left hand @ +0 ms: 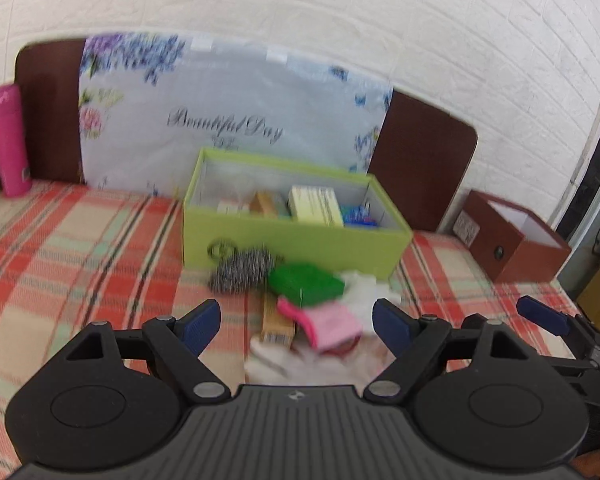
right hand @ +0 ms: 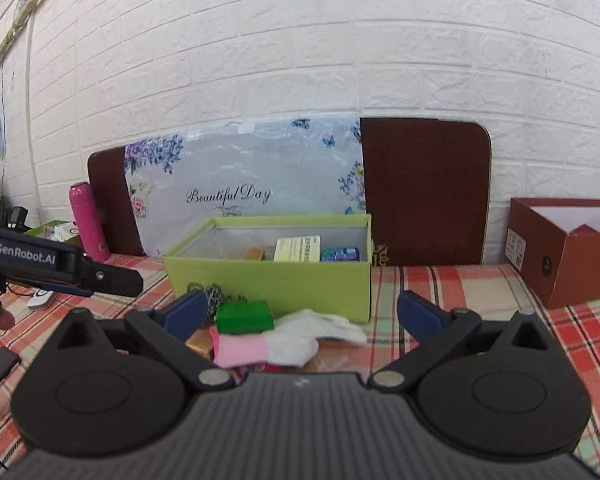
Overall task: Organize objects
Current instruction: 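Withdraw both open tools and move them toward the glove and plastic tube, then grasp the white-pink glove with the left tool while the right tool grasps the clear plastic tube, then carry the glove and tube into the lime-green box and open both tools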
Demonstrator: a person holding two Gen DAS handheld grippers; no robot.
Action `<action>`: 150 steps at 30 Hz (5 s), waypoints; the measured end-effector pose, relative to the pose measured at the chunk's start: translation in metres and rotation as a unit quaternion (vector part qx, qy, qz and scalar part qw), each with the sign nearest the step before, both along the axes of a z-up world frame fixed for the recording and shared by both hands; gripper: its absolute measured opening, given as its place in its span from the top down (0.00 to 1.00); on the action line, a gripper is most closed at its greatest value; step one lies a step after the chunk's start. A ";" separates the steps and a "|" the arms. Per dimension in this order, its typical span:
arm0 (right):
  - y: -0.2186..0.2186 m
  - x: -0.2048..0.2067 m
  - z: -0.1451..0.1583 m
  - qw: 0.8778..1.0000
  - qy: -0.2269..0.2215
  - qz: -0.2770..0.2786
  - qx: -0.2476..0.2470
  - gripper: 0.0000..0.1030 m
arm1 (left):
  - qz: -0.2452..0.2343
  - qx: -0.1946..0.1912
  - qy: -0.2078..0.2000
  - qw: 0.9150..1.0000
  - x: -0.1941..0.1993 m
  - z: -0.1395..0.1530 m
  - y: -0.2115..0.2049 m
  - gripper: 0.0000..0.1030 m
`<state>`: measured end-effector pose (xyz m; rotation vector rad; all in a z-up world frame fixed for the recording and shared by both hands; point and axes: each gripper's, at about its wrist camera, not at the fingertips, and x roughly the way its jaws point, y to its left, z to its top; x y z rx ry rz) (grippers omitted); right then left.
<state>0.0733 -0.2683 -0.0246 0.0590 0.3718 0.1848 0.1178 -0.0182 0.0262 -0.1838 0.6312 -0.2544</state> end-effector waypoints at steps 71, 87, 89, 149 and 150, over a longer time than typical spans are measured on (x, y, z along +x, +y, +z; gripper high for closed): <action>0.043 0.039 -0.088 0.982 0.186 -0.032 0.000 0.35 | -0.005 -0.005 0.110 0.994 -0.021 -0.071 0.048 0.81; 0.000 -0.047 -0.075 0.981 0.190 -0.021 -0.030 0.63 | -0.065 0.032 0.115 0.991 -0.007 -0.093 0.010 0.87; 0.002 -0.042 -0.072 0.982 0.182 -0.029 -0.030 0.58 | -0.074 0.019 0.127 0.989 -0.010 -0.090 0.020 0.91; 0.045 0.199 0.023 0.998 0.015 0.031 -0.049 0.74 | -0.033 -0.083 -0.030 0.996 0.209 0.047 -0.011 0.93; 0.047 0.208 0.018 0.998 0.015 0.033 -0.055 0.74 | -0.031 -0.083 -0.026 0.996 0.216 0.041 -0.010 0.93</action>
